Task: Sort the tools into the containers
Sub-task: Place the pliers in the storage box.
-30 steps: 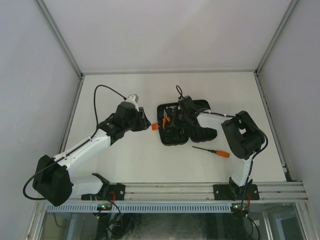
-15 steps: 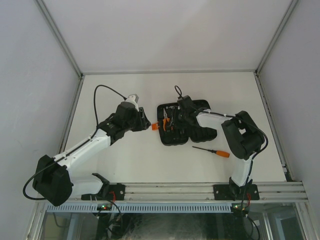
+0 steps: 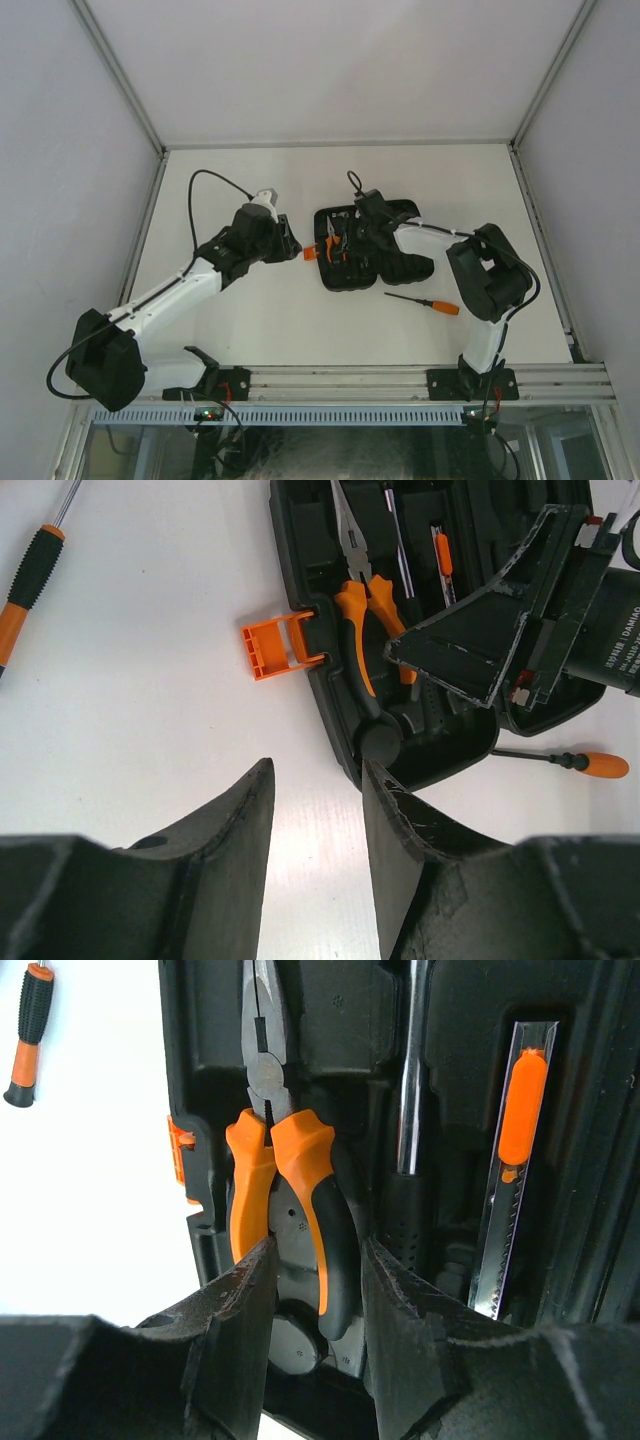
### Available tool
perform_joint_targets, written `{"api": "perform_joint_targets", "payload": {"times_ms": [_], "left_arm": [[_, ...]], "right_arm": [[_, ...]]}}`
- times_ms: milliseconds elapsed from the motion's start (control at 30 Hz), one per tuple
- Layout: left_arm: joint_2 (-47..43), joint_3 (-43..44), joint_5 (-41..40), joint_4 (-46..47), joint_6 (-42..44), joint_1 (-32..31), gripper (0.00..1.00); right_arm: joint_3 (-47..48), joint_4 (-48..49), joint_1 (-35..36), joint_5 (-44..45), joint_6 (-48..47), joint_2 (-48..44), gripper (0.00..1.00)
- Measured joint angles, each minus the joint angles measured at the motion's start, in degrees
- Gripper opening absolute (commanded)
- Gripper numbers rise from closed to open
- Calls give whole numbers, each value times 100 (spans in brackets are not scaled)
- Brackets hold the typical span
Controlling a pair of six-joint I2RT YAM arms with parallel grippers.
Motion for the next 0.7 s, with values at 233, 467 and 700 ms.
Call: {"api": "perform_joint_targets", "payload": {"times_ms": [233,467,700], "left_arm": [[131,0,2,2,-2,0,44],[341,0,42,109,-9,2,44],[546,0,149,260,-11,7,44]], "right_arm": [[0,-2,-26,-33,-184,-22,37],[125,0,-101,-177,-518,-22,37],[376,17,-175,-315,-927,11,36]]}}
